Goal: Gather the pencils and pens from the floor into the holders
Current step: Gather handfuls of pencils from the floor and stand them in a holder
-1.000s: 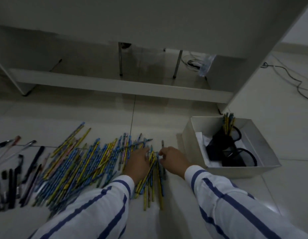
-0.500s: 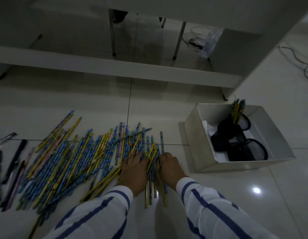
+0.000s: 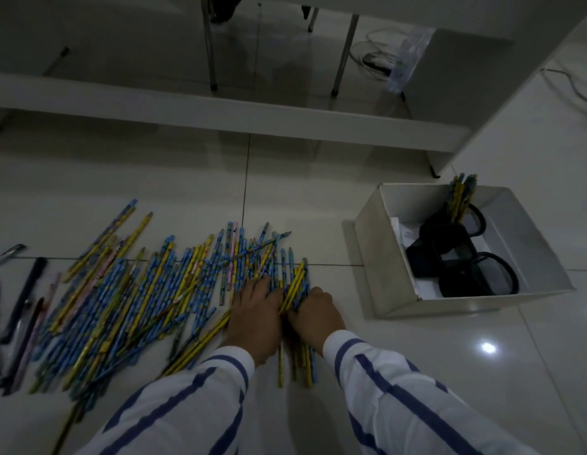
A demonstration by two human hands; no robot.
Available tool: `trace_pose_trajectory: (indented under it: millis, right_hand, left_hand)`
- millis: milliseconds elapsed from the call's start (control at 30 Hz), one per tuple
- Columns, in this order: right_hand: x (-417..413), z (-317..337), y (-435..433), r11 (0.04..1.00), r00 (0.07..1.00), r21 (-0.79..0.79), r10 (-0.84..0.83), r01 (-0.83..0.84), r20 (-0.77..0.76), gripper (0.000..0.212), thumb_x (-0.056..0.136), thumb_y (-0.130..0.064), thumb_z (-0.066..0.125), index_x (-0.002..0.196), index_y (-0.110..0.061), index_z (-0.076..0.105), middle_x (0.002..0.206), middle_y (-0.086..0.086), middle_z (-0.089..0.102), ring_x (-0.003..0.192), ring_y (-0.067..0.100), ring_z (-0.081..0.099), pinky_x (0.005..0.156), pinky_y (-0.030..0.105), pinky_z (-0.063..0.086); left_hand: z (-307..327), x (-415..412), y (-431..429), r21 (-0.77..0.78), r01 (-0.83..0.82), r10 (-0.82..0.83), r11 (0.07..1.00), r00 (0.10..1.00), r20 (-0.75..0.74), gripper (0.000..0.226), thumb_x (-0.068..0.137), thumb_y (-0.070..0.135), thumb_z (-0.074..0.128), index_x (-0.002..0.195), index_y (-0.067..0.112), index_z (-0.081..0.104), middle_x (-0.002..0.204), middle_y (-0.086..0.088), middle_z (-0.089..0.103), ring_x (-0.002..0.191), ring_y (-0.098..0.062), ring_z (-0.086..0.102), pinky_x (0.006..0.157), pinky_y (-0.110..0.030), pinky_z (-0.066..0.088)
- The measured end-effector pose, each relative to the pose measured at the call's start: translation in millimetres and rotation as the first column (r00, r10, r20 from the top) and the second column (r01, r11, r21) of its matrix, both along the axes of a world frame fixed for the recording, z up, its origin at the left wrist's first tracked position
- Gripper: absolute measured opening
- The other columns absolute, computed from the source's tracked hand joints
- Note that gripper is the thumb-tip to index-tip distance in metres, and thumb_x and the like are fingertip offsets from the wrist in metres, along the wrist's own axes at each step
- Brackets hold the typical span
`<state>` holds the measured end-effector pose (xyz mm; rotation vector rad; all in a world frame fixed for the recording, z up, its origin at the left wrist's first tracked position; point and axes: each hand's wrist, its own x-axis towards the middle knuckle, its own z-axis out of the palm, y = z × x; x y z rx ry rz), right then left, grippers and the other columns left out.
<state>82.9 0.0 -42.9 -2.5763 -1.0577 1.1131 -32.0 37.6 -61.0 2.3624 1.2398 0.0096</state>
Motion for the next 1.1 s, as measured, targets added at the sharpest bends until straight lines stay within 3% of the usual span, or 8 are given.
trace_pose_trajectory:
  millis: [233, 367, 467, 667, 800, 900, 1000, 1100]
  right_hand:
    - [-11.2, 3.2, 24.6, 0.975, 0.962, -0.041, -0.222, 0.218, -0.16, 0.055, 0.078, -0.031, 0.067, 0.119, -0.001, 0.045, 0.12, 0.016, 0.056, 0.107, 0.031, 0.061, 0.081, 0.028, 0.051]
    - [-16.3, 2.3, 34.1, 0.994, 0.98, -0.05, -0.106, 0.099, -0.168, 0.016, 0.083, -0.023, 0.058, 0.082, -0.007, 0.056, 0.108, 0.019, 0.067, 0.097, 0.033, 0.067, 0.084, 0.041, 0.057]
    - [-19.6, 4.2, 36.3, 0.997, 0.986, -0.082, -0.018, 0.005, -0.166, 0.028, 0.089, -0.022, 0.05, 0.063, -0.013, 0.047, 0.107, 0.021, 0.068, 0.099, 0.035, 0.066, 0.088, 0.04, 0.055]
    - [-15.0, -4.8, 30.7, 0.999, 0.984, -0.019, -0.046, 0.043, -0.172, 0.032, 0.087, -0.028, 0.052, 0.098, -0.001, 0.064, 0.102, 0.019, 0.067, 0.093, 0.035, 0.066, 0.083, 0.042, 0.056]
    - [-5.9, -2.3, 23.1, 0.995, 0.965, 0.043, -0.078, 0.092, -0.249, 0.031, 0.08, -0.029, 0.056, 0.093, -0.002, 0.063, 0.089, 0.019, 0.066, 0.082, 0.036, 0.065, 0.071, 0.042, 0.057]
    - [-3.1, 10.3, 23.8, 0.987, 0.936, 0.12, -0.061, 0.109, -0.346, 0.012, 0.08, -0.019, 0.06, 0.082, -0.008, 0.063, 0.069, 0.012, 0.061, 0.057, 0.025, 0.056, 0.051, 0.031, 0.045]
    - [-3.6, 22.5, 29.3, 0.971, 0.902, 0.185, -0.062, 0.154, -0.427, 0.008, 0.081, -0.016, 0.061, 0.079, -0.011, 0.066, 0.073, 0.012, 0.067, 0.061, 0.025, 0.062, 0.052, 0.031, 0.049]
    - [-7.0, 28.2, 39.3, 0.961, 0.888, 0.228, -0.037, 0.158, -0.459, 0.02, 0.085, -0.021, 0.064, 0.095, -0.004, 0.067, 0.096, 0.02, 0.07, 0.087, 0.03, 0.068, 0.077, 0.039, 0.055]
  left_hand:
    - [-4.2, -9.7, 6.5, -0.086, 0.003, -0.017, 0.996, 0.986, -0.165, 0.072, 0.089, 0.031, 0.05, 0.151, 0.028, 0.013, 0.16, -0.009, -0.01, 0.147, -0.03, -0.011, 0.118, -0.048, -0.006]
    - [-7.6, -11.4, 6.5, -0.123, -0.003, -0.017, 0.992, 0.986, -0.164, 0.075, 0.09, 0.04, 0.05, 0.151, 0.028, 0.009, 0.16, -0.008, -0.014, 0.147, -0.03, -0.014, 0.117, -0.047, -0.008]
    - [-8.2, -12.3, 7.1, -0.138, -0.016, -0.005, 0.99, 0.988, -0.153, 0.076, 0.09, 0.044, 0.05, 0.152, 0.027, 0.009, 0.16, -0.008, -0.015, 0.147, -0.03, -0.014, 0.117, -0.047, -0.008]
    - [-1.0, -17.3, 8.9, -0.176, -0.032, 0.015, 0.984, 0.996, -0.093, 0.061, 0.096, 0.029, 0.042, 0.151, 0.024, 0.016, 0.16, -0.008, -0.012, 0.147, -0.029, -0.013, 0.119, -0.045, -0.006]
    - [6.9, -14.8, 13.2, -0.238, -0.068, 0.069, 0.969, 0.998, -0.005, 0.05, 0.098, 0.028, 0.037, 0.147, 0.024, 0.029, 0.161, -0.003, -0.004, 0.148, -0.025, -0.011, 0.118, -0.041, -0.007]
    - [13.7, -11.8, 15.4, -0.342, -0.054, 0.095, 0.938, 0.99, 0.104, 0.052, 0.094, 0.031, 0.046, 0.144, 0.026, 0.036, 0.161, -0.001, -0.001, 0.148, -0.022, -0.011, 0.119, -0.038, -0.007]
    - [25.3, -7.6, 16.3, -0.426, -0.066, 0.178, 0.902, 0.957, 0.229, 0.061, 0.088, 0.034, 0.058, 0.144, 0.024, 0.036, 0.159, 0.002, 0.012, 0.147, -0.017, 0.0, 0.118, -0.035, 0.005]
    - [35.1, -4.4, 20.0, -0.589, -0.103, 0.356, 0.802, 0.873, 0.333, 0.048, 0.084, 0.022, 0.066, 0.127, 0.02, 0.045, 0.122, 0.004, 0.045, 0.122, -0.015, 0.044, 0.096, -0.027, 0.04]
